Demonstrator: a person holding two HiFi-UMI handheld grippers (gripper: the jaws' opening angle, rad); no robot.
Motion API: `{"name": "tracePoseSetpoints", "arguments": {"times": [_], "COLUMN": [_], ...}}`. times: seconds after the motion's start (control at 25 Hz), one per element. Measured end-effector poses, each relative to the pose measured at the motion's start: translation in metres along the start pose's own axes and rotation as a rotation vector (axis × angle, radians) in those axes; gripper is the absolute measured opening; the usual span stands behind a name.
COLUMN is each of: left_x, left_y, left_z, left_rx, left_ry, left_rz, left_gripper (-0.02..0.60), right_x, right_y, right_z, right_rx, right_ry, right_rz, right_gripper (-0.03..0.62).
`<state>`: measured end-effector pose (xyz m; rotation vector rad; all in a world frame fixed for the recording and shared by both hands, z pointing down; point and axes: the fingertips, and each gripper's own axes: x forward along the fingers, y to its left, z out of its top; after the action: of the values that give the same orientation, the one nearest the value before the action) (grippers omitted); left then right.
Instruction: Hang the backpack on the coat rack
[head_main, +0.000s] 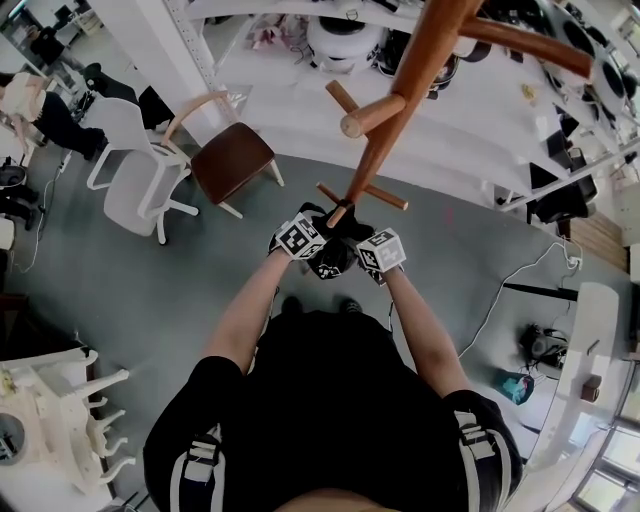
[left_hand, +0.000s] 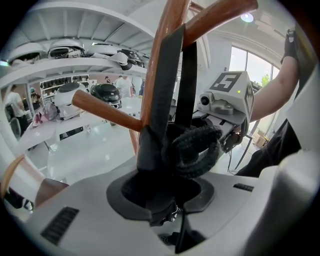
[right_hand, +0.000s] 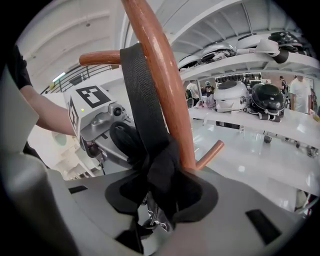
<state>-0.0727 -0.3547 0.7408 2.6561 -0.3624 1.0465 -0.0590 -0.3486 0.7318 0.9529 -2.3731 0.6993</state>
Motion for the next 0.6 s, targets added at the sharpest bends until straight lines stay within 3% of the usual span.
{"name": "tracePoseSetpoints", "arguments": {"times": [0.2,0.32,0.6], "left_x": [-0.005,-0.01,-0.035], "left_y": [0.0,0.003,-0.002], "left_z": [-0.003,-0.004,-0.01], "left_rx": [-0.05,-0.084,-0.178], "left_ry": [-0.021,-0.053,-0.158], "left_rz": [0.029,0.049,0.097], "left_gripper": [0.145,0.215,0.252], "right_x": [-0.002,-0.002,-0.021], "right_y": [0.0,-0.004,0.002], "right_z": [-0.003,-0.004,-0.001], "right_rx": [0.007,0.003,-0.157], "right_ry": [0.002,-0.005,-0.023], "right_rz": [0.003,-0.006,-0.01], "right_gripper": [0.192,0.226,0.256]}}
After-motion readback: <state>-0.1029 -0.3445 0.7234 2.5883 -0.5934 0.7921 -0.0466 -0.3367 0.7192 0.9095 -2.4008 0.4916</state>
